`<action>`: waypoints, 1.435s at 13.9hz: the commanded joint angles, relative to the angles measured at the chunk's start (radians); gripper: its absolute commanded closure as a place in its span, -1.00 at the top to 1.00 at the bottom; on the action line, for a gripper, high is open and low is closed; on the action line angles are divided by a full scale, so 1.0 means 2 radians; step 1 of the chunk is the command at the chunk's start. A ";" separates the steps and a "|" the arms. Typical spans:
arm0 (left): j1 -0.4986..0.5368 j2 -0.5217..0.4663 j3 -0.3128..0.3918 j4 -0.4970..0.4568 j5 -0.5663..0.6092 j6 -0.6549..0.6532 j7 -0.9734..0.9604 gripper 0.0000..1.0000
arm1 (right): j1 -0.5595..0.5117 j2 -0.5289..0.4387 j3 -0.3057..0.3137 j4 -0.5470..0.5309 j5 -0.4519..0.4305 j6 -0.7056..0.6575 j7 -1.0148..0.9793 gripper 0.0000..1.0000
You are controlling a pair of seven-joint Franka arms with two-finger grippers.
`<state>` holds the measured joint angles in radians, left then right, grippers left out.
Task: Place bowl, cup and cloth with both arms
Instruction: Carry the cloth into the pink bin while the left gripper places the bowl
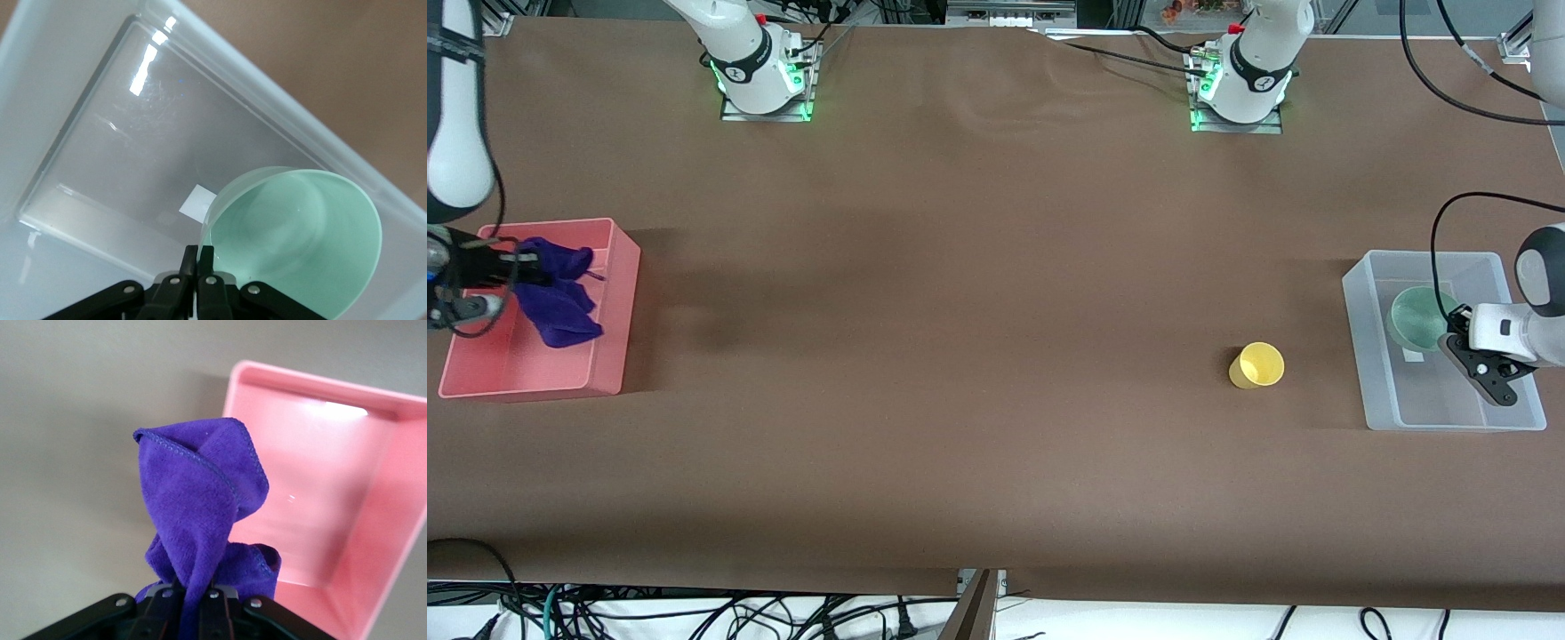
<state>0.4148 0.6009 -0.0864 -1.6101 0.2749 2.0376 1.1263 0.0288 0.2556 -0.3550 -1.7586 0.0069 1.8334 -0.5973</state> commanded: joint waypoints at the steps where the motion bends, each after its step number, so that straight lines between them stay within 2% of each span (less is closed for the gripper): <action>1: 0.010 0.024 -0.004 0.018 0.011 0.020 0.012 -1.00 | -0.013 0.008 -0.013 0.007 -0.003 -0.006 -0.031 -1.00; 6: 0.031 0.045 -0.005 0.017 0.009 0.047 0.013 -1.00 | -0.036 0.040 -0.014 -0.006 -0.011 0.033 -0.039 -1.00; 9: 0.029 0.043 -0.006 0.017 0.008 0.044 0.013 -0.97 | -0.047 0.042 -0.020 -0.067 -0.011 0.111 -0.039 -1.00; 10: 0.028 0.040 -0.007 0.017 0.008 0.042 0.012 -0.46 | -0.047 0.046 -0.020 -0.082 -0.010 0.133 -0.039 -1.00; 11: 0.028 0.036 -0.008 0.018 0.008 0.041 0.013 0.46 | -0.047 0.051 -0.021 -0.093 -0.008 0.148 -0.039 -1.00; 12: 0.029 0.028 -0.009 0.018 0.006 0.038 0.016 0.99 | -0.049 0.055 -0.021 -0.102 -0.007 0.160 -0.038 -1.00; 14: 0.026 0.005 -0.016 0.020 0.004 0.007 0.019 1.00 | -0.049 0.063 -0.021 -0.117 -0.004 0.186 -0.037 -1.00; 17: 0.025 -0.040 -0.053 0.022 0.004 -0.030 0.002 1.00 | -0.048 0.073 -0.021 -0.138 -0.001 0.221 -0.036 -1.00; 20: 0.024 -0.061 -0.099 0.021 0.007 -0.060 -0.082 1.00 | -0.047 0.082 -0.020 -0.148 0.005 0.233 -0.036 -1.00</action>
<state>0.4636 0.5091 -0.2346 -1.5515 0.2749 1.9561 1.0695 -0.0665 0.4201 -0.3966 -2.0302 -0.0014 2.2747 -0.6595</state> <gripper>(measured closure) 0.013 0.916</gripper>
